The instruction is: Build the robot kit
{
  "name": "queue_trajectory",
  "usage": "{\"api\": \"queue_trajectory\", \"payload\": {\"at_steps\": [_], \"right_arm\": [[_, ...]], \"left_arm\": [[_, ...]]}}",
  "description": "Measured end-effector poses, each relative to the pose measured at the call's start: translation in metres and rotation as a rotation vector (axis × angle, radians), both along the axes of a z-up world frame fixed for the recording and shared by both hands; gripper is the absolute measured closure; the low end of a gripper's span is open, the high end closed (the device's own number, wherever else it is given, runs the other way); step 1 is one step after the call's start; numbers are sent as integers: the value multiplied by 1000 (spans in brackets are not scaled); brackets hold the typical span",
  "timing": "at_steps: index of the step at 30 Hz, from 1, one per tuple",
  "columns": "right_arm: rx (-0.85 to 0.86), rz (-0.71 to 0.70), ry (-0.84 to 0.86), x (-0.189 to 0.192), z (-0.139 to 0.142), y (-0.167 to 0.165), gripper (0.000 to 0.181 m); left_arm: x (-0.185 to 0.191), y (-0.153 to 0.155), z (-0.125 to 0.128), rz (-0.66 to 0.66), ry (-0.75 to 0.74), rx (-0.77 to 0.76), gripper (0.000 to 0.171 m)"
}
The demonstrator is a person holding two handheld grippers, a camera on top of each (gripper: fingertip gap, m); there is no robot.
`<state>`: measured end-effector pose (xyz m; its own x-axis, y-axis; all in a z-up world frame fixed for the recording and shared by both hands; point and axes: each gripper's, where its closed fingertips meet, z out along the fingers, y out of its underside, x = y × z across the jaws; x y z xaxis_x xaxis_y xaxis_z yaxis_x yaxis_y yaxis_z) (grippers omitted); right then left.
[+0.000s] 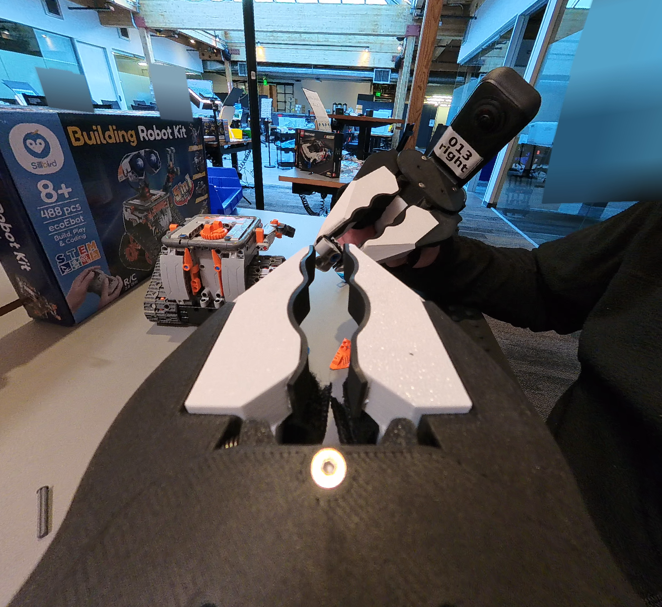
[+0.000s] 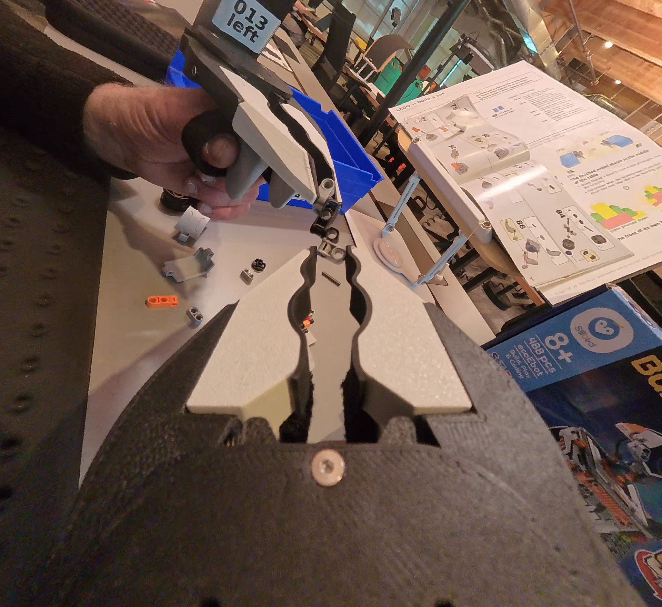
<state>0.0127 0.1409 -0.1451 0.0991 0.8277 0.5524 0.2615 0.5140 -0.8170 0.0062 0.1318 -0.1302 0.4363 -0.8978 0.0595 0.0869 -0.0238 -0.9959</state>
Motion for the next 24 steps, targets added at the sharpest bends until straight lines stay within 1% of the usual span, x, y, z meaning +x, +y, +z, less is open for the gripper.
{"api": "queue_trajectory", "payload": {"at_steps": [4, 11, 24], "right_arm": [[0, 0, 2, 0, 0, 0, 167], [-20, 3, 14, 2, 2, 2, 167], [-97, 33, 57, 4, 7, 3, 167]], "left_arm": [[0, 0, 0, -1, 1, 2, 159], [2, -2, 0, -2, 14, 14, 151], [3, -2, -1, 2, 21, 20, 150]]}}
